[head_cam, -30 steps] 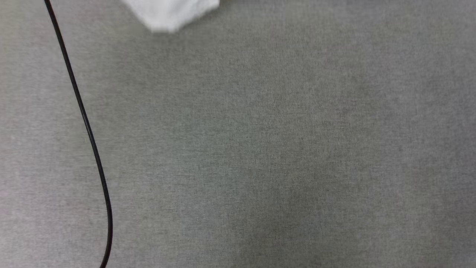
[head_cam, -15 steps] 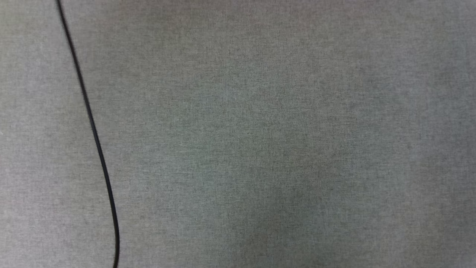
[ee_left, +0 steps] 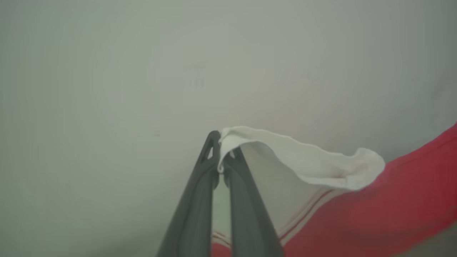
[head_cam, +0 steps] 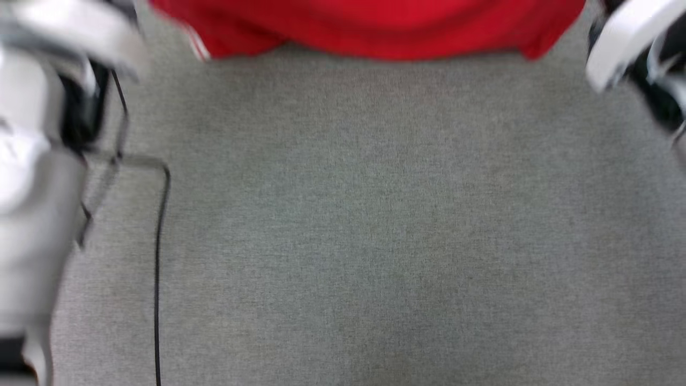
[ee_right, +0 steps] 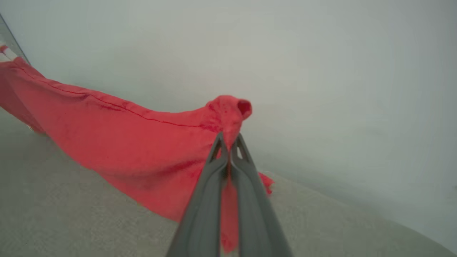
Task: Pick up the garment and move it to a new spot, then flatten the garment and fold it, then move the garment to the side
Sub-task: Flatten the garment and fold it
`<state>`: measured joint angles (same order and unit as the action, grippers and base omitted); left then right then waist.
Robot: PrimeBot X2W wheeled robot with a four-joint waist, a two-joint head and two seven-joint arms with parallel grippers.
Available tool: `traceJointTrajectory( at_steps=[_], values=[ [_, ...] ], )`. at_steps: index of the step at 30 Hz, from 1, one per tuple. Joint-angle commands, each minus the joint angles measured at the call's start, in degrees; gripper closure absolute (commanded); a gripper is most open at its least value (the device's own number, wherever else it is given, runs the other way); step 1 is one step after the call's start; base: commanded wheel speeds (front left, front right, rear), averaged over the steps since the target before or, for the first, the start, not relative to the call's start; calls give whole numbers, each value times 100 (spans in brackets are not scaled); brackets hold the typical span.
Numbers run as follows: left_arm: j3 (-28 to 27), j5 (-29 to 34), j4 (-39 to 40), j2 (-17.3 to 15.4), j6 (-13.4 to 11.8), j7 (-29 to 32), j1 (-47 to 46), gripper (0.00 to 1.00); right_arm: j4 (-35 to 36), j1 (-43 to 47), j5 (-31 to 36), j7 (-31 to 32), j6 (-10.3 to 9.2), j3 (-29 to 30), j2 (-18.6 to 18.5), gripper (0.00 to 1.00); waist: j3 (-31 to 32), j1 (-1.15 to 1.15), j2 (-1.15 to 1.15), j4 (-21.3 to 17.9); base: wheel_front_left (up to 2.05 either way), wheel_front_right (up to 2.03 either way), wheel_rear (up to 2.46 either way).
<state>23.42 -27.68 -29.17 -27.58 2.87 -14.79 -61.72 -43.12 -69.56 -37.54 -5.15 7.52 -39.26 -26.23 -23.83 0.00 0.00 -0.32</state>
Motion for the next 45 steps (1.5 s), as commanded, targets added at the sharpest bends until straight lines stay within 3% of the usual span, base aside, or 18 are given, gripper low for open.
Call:
traceJointTrajectory(
  at_steps=[1,8,18,25,31,45],
  values=[
    [-55,-82,238,-21,-117,-27,542,100,108,317,-137,-108,-7,-111,-58,100,225,0,0,20,0,0,0],
    [-161,-239,1430,-69,-750,-40,2678,100,518,1589,-634,-272,-7,-635,-380,100,800,0,0,77,0,0,0],
    [-115,-559,2627,-327,-1408,265,5144,100,969,3075,-1207,-269,-7,-1062,-897,100,1671,0,0,167,0,0,0],
    [-2,-873,3053,-136,-1791,356,6524,100,1088,4054,-1510,-341,-7,-1177,-1136,100,2164,0,0,282,0,0,0],
    [132,-1129,3082,-13,-1848,393,7275,100,1231,4768,-1710,-397,-7,-1122,-1272,100,2427,0,0,319,0,0,0],
    [373,-1474,3097,-130,-1810,665,8289,100,1761,6281,-1995,-260,-7,-732,-1601,100,2605,0,0,396,0,0,0]
  ],
)
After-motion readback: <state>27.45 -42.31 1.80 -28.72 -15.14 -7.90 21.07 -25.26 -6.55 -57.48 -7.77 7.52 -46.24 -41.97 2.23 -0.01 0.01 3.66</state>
